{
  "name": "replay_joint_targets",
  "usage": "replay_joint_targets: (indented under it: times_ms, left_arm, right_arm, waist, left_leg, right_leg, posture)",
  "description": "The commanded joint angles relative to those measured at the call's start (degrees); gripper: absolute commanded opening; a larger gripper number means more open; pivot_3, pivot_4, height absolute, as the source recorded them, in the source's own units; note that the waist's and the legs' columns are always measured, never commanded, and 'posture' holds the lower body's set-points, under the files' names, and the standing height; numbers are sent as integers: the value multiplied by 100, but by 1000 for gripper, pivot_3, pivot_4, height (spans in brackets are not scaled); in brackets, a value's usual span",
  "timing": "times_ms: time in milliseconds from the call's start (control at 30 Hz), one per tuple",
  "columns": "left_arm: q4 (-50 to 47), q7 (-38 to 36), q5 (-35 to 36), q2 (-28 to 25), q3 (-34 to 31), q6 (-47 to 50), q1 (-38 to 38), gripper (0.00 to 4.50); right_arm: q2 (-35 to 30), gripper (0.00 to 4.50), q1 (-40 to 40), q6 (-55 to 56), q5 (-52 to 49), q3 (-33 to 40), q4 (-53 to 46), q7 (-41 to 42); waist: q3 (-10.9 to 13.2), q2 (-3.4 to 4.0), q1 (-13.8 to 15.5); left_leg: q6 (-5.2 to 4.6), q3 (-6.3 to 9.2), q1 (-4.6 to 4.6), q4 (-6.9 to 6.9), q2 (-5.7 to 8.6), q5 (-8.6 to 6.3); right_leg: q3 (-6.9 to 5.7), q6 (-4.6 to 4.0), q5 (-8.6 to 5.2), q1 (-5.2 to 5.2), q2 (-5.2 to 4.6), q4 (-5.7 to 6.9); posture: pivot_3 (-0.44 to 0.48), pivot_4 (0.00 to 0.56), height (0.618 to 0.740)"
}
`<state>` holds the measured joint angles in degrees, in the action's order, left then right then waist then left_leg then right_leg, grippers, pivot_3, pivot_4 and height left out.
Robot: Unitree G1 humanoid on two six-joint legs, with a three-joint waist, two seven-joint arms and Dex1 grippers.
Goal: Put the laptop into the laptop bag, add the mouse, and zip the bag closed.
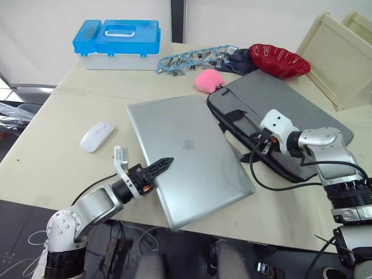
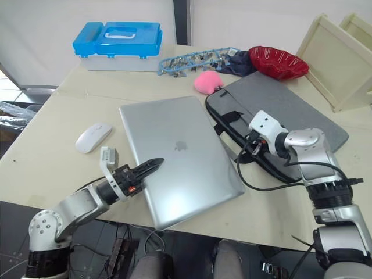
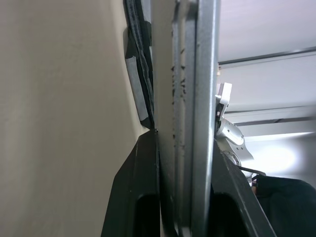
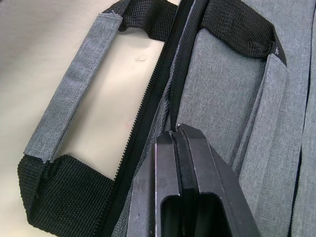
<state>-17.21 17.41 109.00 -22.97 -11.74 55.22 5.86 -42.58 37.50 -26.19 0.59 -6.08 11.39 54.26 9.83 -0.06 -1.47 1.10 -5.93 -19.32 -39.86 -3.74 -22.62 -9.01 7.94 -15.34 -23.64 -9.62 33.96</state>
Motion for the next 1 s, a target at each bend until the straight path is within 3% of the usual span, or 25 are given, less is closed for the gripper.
replay_joint_targets:
  times_ms: [33,100,200,300,367,633,733,833,900,1000]
  left_arm:
    - [-295,-434,400,-11,-44,12,150,425]
    - [-291,-445,400,-50,-46,20,143,425]
    - [-262,-461,400,-72,-38,29,147,425]
    - [-265,-467,400,-96,-21,31,145,425]
    - [-270,-478,400,-109,-13,36,140,425]
    - [-237,-506,400,-177,43,51,180,425]
    - [-233,-520,400,-187,58,55,183,425]
    - [-235,-533,400,-195,68,66,177,425]
    - [-185,-561,400,-152,62,86,212,425]
    - [-70,-590,400,-48,30,146,312,425]
  right_arm:
    - [-123,22,-2,-58,-129,216,-241,-1]
    - [-110,22,-56,-131,-196,263,-340,-19]
    - [-57,881,-57,-60,-97,198,-287,-170]
    - [-45,2377,-65,-58,-28,119,-278,-234]
    - [-30,3120,-67,-148,-72,132,-285,-235]
    - [79,3120,29,-499,-93,120,-122,-347]
    - [91,2365,65,-658,-166,196,-74,-366]
    - [71,868,66,-790,-243,223,-71,-376]
    - [265,35,176,-1505,-722,611,-125,-453]
    - [282,35,256,-2134,-1093,904,-203,-400]
  waist:
    - [0,0,0]
    - [0,0,0]
    - [0,0,1]
    - [1,1,0]
    - [1,1,0]
    - [1,1,4]
    - [1,1,1]
    - [1,1,1]
    - [1,1,3]
    - [2,4,5]
  left_leg:
    - [0,0,0,0,0,0]
    - [0,0,0,0,0,0]
    - [0,0,0,2,0,0]
    - [0,0,0,2,0,0]
    - [0,0,0,2,0,0]
    - [0,0,0,2,0,0]
    - [0,0,0,2,0,0]
    - [0,0,0,3,0,0]
    - [0,0,0,2,0,0]
    - [0,0,0,0,0,0]
  right_leg:
    - [0,0,0,0,0,0]
    - [0,0,0,0,0,-1]
    - [0,0,0,0,0,-1]
    - [0,0,0,0,0,-1]
    - [0,0,0,0,0,-1]
    - [0,0,0,0,0,-1]
    - [0,0,0,0,0,-2]
    - [0,0,0,0,0,-2]
    - [0,0,0,1,0,-2]
    - [1,0,0,0,0,0]
  posture:
    - [0,150,740]
    - [0,150,740]
    - [0,150,740]
    - [0,150,740]
    - [0,150,740]
    - [0,150,740]
    - [0,150,740]
    - [0,150,740]
    - [0,150,740]
    - [0,150,740]
